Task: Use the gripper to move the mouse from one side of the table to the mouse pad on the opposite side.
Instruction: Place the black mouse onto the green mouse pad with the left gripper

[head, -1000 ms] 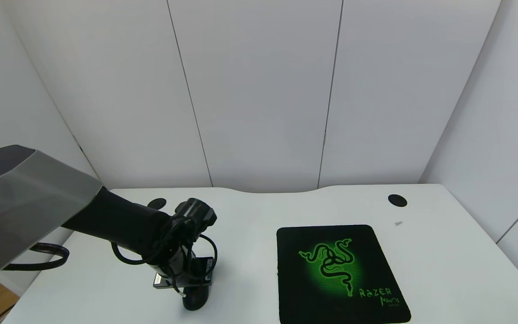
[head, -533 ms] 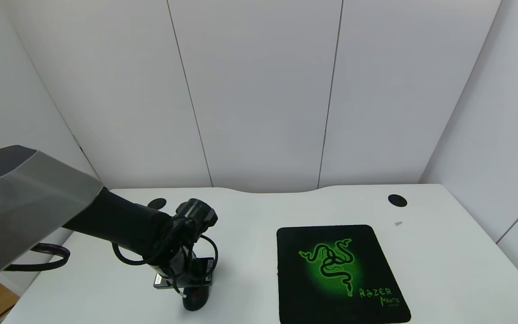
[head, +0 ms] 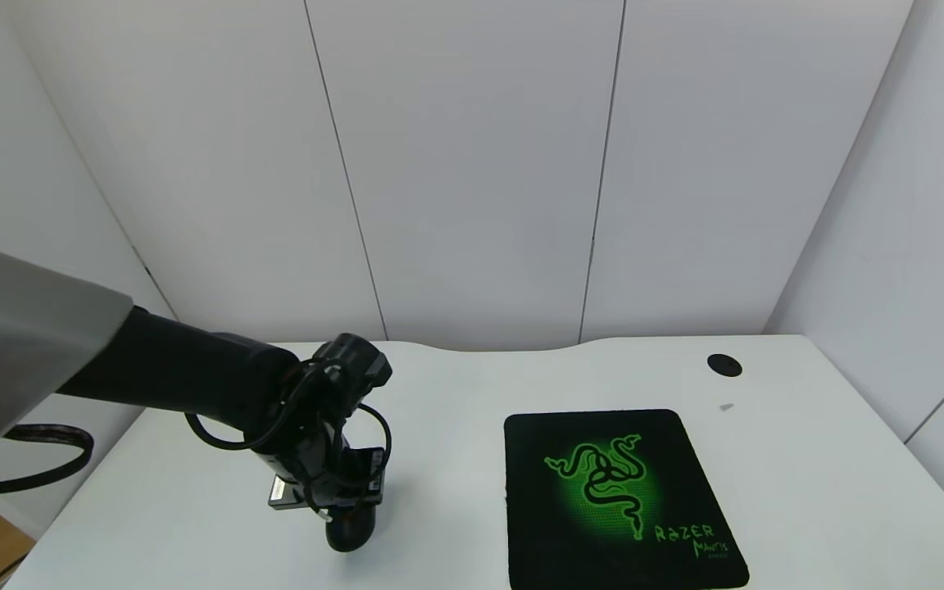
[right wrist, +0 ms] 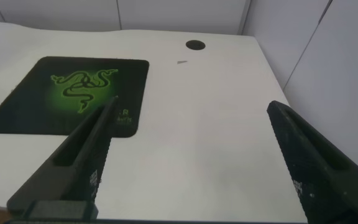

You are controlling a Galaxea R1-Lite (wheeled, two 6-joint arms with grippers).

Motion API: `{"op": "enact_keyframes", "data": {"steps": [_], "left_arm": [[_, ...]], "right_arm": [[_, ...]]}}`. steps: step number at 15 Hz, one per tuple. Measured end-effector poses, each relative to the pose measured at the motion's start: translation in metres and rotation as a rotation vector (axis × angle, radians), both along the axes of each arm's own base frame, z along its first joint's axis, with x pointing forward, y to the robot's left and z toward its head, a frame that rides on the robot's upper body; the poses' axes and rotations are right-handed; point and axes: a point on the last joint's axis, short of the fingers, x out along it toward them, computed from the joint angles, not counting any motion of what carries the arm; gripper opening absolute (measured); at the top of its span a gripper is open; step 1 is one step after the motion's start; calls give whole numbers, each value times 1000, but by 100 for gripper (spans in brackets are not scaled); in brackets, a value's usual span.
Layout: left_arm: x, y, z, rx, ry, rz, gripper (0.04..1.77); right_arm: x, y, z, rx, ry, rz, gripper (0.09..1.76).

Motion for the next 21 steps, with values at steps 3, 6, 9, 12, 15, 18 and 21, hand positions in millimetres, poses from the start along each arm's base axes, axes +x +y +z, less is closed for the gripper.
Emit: {"op": "enact_keyframes", "data": {"steps": [3,6,9,12,15,18,21], "left_arm": [[0,-2,28,-23,-12,23,89],[-4,-14,51,-55,-21,50,89],[-11,-41,65,-97,-59,42,89],[-21,-72,75,-129,-68,23,89],[-25,-100,81,-141,-72,12,89],[-25,-124,77,-130,-61,-25,88],[-22,-144,69,-120,-37,-32,88]], "right_arm": [[0,0,0,0,0,0,171],[0,0,0,0,0,0,171],[0,0,0,0,0,0,171],[0,0,0,0,1,0,171],[0,0,0,0,0,0,171],[0,0,0,0,0,1,171],[0,0,0,0,0,0,171]]}}
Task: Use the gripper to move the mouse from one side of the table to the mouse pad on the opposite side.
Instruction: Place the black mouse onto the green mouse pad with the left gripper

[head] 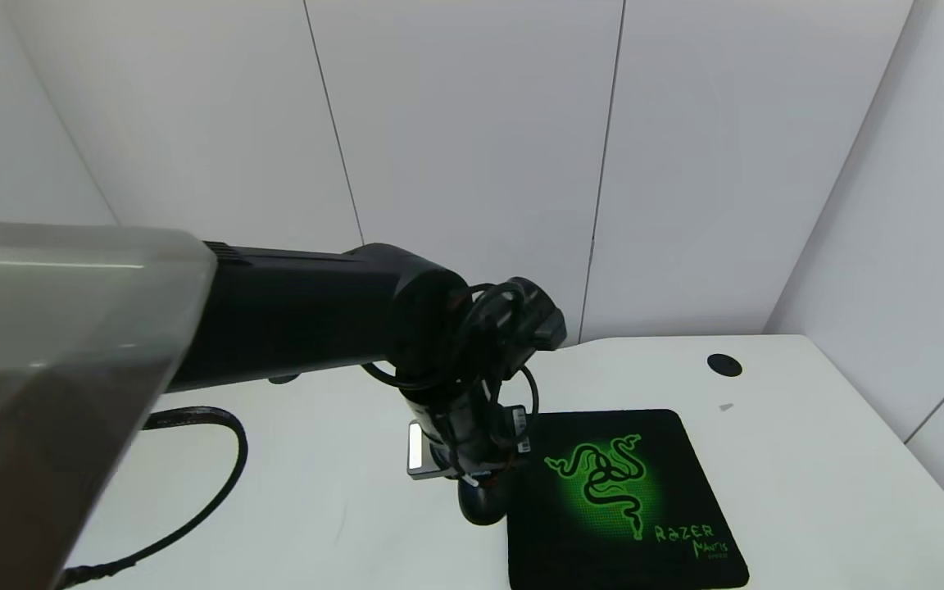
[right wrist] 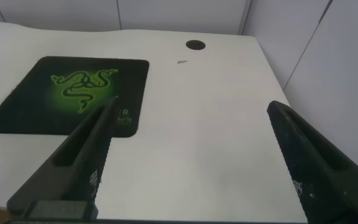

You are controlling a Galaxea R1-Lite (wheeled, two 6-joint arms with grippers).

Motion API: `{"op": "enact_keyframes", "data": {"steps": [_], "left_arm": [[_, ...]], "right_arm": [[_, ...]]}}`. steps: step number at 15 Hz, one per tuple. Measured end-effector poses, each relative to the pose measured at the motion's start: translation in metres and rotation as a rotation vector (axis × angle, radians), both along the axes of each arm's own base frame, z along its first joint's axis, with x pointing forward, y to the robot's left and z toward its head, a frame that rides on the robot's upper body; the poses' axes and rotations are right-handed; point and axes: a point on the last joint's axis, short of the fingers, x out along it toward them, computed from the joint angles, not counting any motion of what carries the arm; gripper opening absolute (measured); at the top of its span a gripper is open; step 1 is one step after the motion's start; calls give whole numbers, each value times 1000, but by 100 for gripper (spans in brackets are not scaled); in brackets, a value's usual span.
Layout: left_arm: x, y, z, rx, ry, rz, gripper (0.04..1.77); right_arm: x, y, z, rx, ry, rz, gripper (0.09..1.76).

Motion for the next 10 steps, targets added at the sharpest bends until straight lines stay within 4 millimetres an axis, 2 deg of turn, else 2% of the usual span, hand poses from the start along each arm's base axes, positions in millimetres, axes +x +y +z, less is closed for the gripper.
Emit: {"op": "enact_keyframes", "data": {"steps": [6,10], "left_arm": [[-5,-44,-17,-4,4,-24,88],[-9,-63,-31,-1,-17,-43,88]], "right_arm": [[0,0,0,0,0,0,171],[0,0,0,0,0,0,171]]}}
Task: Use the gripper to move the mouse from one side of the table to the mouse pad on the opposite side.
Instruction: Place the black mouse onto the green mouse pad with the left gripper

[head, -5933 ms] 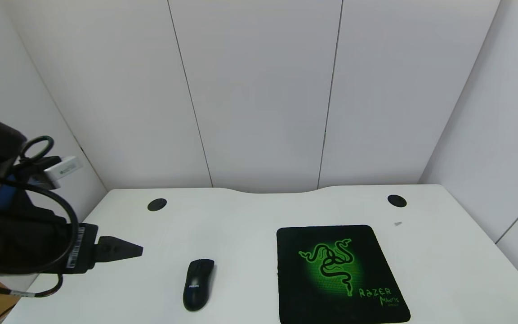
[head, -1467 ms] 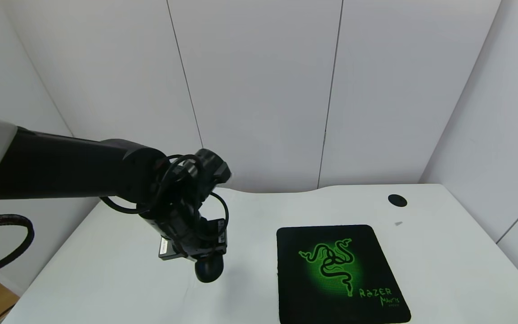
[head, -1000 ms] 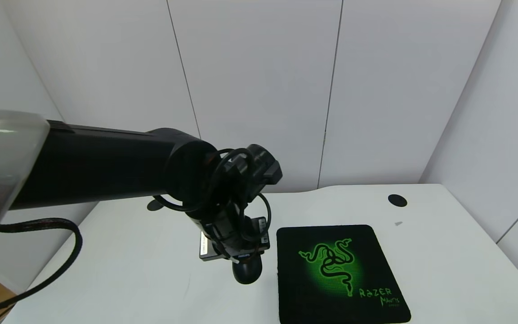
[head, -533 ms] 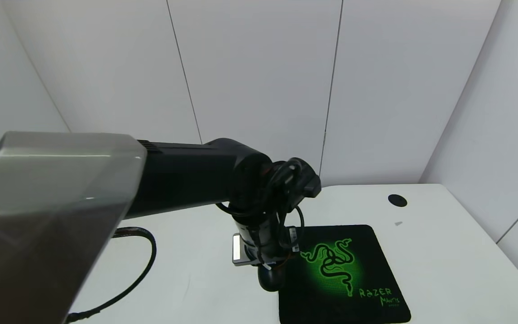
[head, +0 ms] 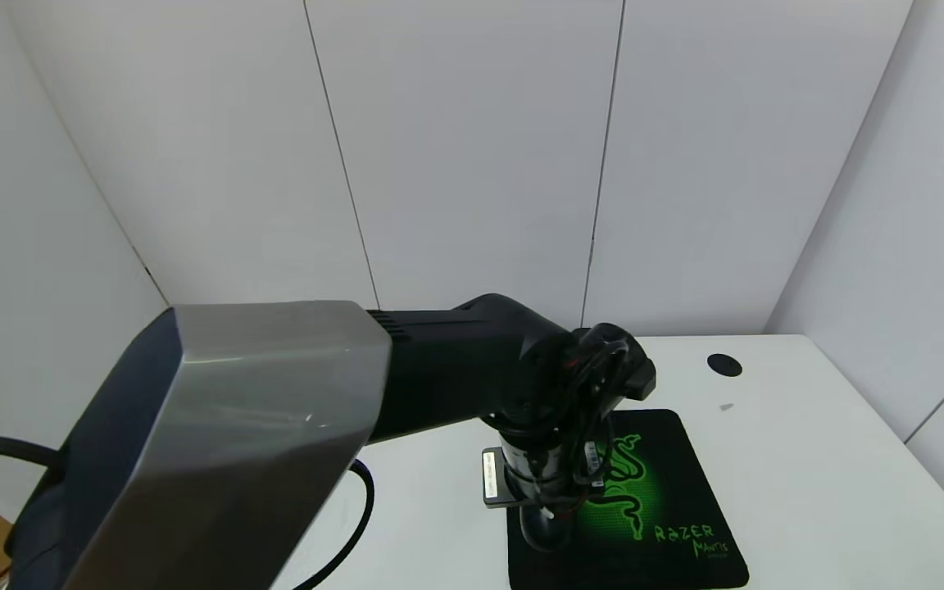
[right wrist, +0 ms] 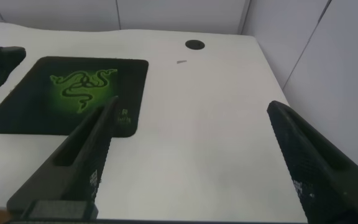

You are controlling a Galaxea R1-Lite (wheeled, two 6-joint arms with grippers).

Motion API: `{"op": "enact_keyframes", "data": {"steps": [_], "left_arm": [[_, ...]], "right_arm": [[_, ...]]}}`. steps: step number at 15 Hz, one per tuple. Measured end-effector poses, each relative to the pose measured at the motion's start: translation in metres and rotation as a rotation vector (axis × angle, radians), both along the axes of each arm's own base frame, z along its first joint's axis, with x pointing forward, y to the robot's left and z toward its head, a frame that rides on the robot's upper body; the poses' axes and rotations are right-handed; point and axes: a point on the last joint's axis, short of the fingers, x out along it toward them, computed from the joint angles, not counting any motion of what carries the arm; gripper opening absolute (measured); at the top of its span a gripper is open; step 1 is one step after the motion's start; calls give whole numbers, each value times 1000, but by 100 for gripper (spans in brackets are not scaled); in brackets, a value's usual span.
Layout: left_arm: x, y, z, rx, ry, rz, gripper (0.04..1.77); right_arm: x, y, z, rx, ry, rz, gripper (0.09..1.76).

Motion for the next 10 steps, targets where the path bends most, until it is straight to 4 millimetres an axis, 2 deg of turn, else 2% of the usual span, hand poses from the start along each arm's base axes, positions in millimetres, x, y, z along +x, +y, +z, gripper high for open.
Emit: {"op": "enact_keyframes", "data": {"steps": [7,10], "left_arm": [[-10,-38,-30,-18,-118,38,88],[-10,-46,-42,-14,-147,49,88]], "right_arm": [[0,0,0,0,0,0,171],[0,0,0,-1,0,0,171]]}}
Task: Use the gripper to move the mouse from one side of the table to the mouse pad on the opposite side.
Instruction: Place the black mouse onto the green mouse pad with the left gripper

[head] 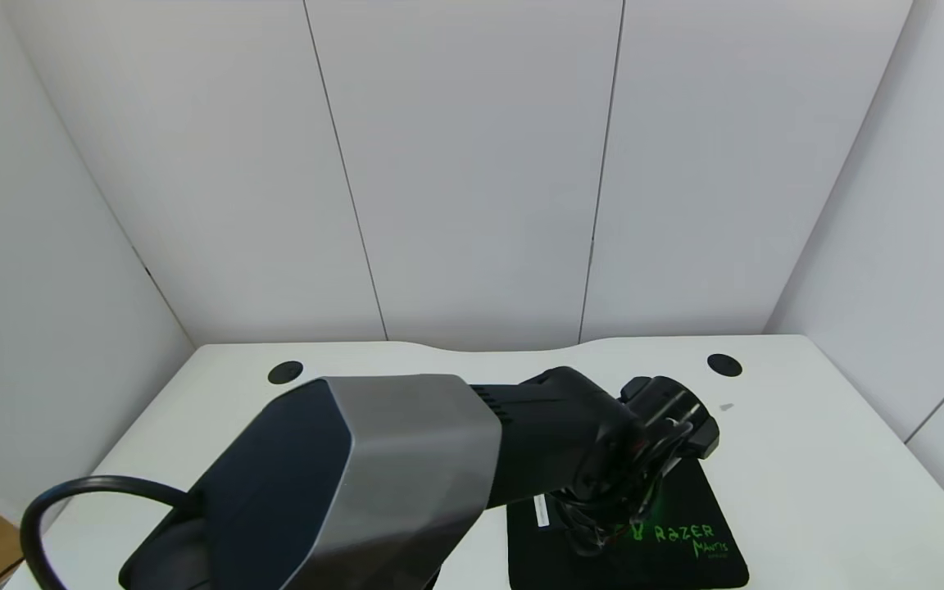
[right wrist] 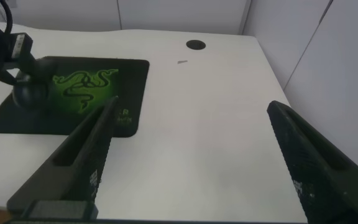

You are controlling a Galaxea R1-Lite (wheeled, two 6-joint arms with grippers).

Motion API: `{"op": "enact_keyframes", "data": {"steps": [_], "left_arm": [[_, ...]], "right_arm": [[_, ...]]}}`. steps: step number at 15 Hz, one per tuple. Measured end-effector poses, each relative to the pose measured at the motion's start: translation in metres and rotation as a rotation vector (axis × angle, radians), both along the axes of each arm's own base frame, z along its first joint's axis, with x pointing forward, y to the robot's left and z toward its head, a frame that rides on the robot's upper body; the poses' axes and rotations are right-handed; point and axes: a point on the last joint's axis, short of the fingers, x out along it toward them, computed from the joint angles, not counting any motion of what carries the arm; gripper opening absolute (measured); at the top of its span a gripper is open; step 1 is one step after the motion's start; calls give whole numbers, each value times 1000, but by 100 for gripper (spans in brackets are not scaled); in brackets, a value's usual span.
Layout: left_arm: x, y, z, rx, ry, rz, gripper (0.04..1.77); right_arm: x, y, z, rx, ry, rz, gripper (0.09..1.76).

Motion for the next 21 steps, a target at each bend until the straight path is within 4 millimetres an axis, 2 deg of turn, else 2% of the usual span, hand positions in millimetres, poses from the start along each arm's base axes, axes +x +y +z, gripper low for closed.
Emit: {"op": "enact_keyframes", "data": {"steps": [6,21], "left_arm": [[1,-10,-18,-12,-10,-3,88],[2,-13,-32,21,-16,-2,88]], "right_arm": [[0,0,0,1,0,0,171],[0,0,0,1,0,0,171]]}}
